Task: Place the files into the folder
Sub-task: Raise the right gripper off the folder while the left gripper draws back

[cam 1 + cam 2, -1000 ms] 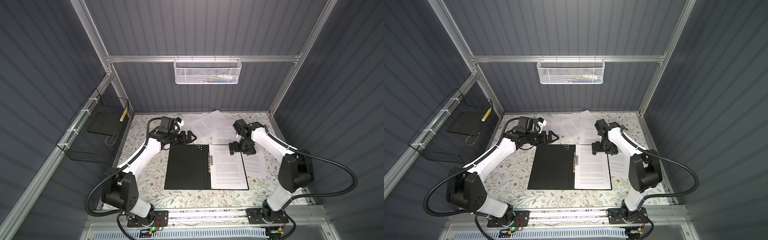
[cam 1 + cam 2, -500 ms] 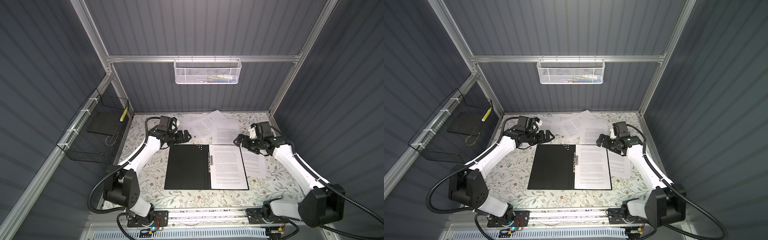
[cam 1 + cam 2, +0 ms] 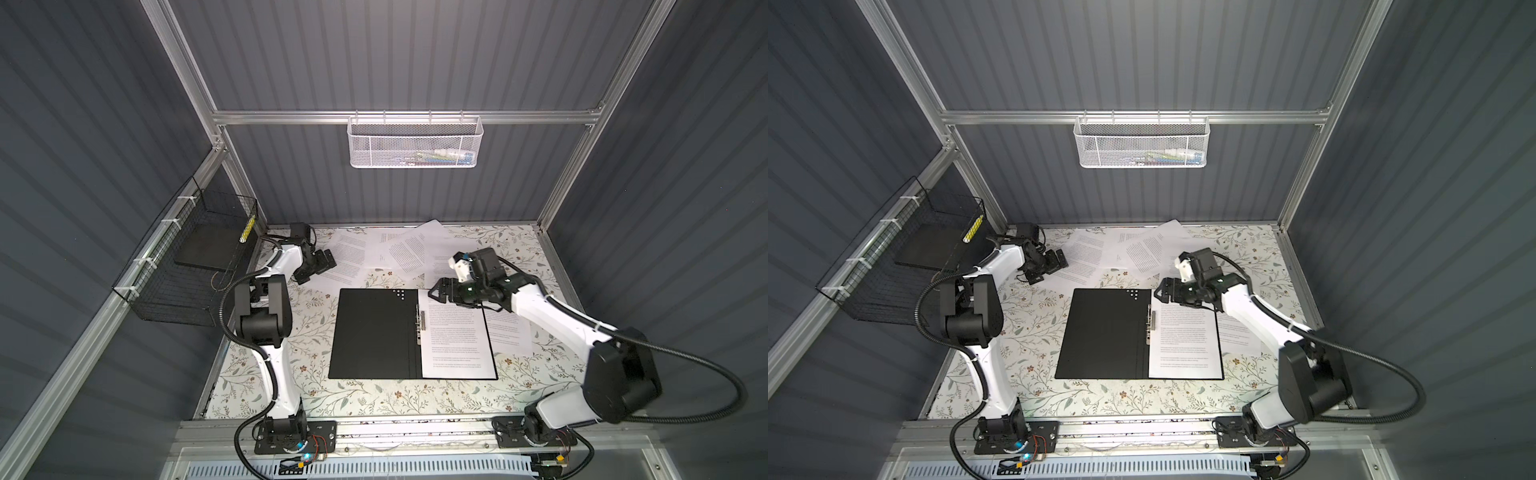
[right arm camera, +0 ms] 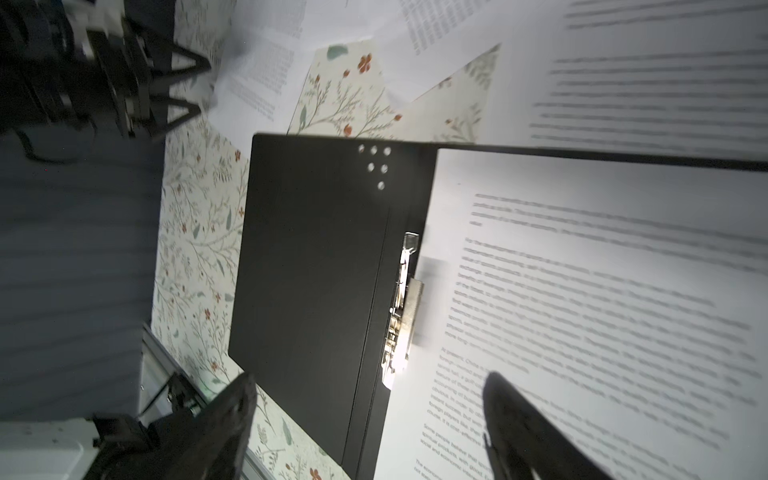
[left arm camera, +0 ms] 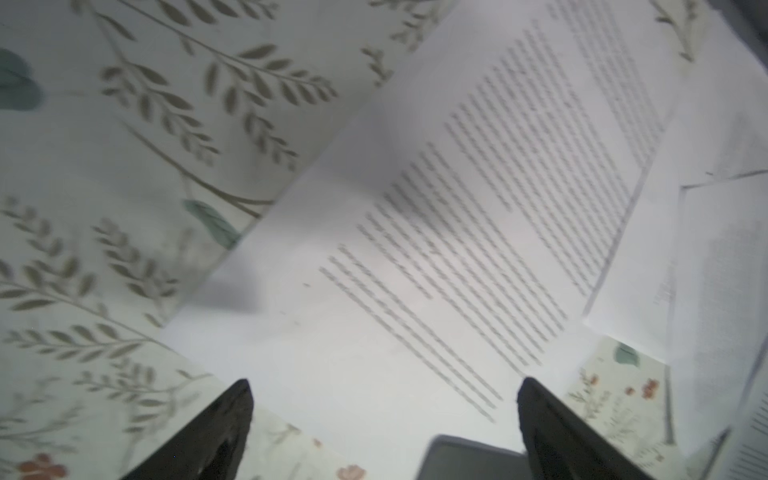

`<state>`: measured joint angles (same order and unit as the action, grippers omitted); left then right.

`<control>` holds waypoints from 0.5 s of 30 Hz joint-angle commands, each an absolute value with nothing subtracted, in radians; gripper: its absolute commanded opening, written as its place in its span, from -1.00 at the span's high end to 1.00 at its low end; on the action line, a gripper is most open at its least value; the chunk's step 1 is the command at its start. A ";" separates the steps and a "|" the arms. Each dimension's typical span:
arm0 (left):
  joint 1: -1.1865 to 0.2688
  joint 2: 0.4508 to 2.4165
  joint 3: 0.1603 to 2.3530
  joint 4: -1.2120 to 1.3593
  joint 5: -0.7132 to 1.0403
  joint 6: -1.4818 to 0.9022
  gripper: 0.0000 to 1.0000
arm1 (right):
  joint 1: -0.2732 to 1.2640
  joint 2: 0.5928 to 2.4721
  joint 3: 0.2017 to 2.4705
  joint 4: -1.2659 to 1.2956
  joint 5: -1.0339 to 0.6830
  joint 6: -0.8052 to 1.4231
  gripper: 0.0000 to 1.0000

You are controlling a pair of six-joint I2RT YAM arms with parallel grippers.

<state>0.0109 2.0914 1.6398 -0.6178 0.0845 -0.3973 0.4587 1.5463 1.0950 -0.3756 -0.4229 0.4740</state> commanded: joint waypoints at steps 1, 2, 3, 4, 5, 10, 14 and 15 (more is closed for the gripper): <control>0.022 2.140 1.743 -0.686 0.015 -0.299 -1.00 | 0.511 1.651 1.191 -0.355 -0.488 0.436 -0.58; 0.032 2.162 1.767 -0.704 0.009 -0.290 -0.99 | 0.519 1.678 1.214 -0.352 -0.508 0.433 -0.57; 0.046 2.180 1.786 -0.713 0.019 -0.281 -0.99 | 0.530 1.703 1.234 -0.346 -0.521 0.431 -0.56; 0.060 2.194 1.792 -0.712 0.027 -0.275 -0.99 | 0.539 1.722 1.250 -0.340 -0.528 0.431 -0.56; 0.073 2.203 1.793 -0.710 0.026 -0.274 -0.99 | 0.545 1.736 1.260 -0.334 -0.534 0.434 -0.56; 0.143 2.222 1.760 -0.680 0.079 -0.252 -1.00 | 0.558 1.793 1.294 -0.329 -0.567 0.442 -0.56; 0.160 2.271 1.786 -0.713 0.184 -0.216 -0.99 | 0.560 1.811 1.300 -0.328 -0.581 0.436 -0.56; 0.160 2.278 1.789 -0.724 0.208 -0.214 -0.99 | 0.560 1.814 1.302 -0.330 -0.585 0.435 -0.57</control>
